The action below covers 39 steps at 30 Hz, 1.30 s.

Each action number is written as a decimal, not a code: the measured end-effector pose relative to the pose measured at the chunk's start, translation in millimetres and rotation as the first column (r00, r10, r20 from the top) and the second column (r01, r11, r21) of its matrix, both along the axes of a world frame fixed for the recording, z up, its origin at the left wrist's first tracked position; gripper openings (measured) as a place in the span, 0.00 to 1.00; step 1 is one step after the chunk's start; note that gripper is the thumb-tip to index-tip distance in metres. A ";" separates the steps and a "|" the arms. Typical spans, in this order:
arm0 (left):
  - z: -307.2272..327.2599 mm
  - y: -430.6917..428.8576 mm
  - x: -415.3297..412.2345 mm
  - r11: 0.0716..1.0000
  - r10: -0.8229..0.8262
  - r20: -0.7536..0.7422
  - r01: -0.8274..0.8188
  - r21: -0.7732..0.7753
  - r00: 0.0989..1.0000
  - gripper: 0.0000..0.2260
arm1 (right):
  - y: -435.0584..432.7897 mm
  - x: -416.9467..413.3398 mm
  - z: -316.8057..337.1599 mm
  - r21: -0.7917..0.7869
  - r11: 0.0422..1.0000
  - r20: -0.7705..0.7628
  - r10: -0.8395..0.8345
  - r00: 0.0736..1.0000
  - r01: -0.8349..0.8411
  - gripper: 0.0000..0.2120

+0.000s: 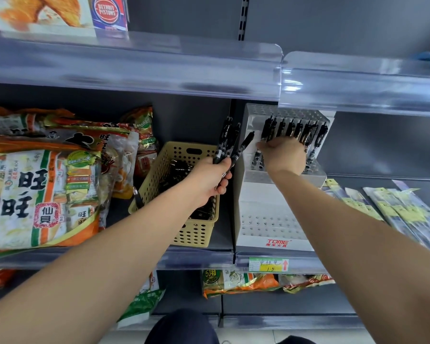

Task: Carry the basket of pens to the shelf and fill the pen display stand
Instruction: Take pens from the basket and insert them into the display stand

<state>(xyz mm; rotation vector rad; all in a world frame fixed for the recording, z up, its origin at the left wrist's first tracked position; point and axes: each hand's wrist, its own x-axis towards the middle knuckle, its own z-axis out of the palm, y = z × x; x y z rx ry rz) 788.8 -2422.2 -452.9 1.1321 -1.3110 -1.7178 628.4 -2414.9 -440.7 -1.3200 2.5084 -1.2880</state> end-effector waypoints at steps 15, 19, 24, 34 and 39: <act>0.1 -1.4 0.6 1.000 0.010 0.007 -0.010 -0.014 1.000 0.07 | -13.6 -6.6 23.3 -0.228 0.973 -0.026 -0.034 0.999 0.027 0.11; -0.8 -1.1 0.2 1.000 0.009 0.006 -0.009 -0.018 1.000 0.05 | -15.2 -3.1 22.0 -0.236 0.971 -0.042 -0.045 0.998 0.034 0.11; -0.7 -2.7 2.1 0.999 0.006 0.014 -0.006 -0.032 1.000 0.06 | -16.7 0.1 22.7 -0.284 0.958 -0.044 0.028 0.999 -0.040 0.12; 0.3 -5.9 3.6 1.000 0.013 0.007 -0.013 -0.027 1.000 0.09 | -17.9 -1.7 38.5 -0.269 0.962 0.086 0.073 0.994 -0.048 0.06; 0.4 -5.9 5.1 0.999 0.006 0.006 -0.006 -0.037 1.000 0.06 | -17.4 -0.2 36.7 -0.267 0.963 0.111 0.076 0.991 -0.044 0.11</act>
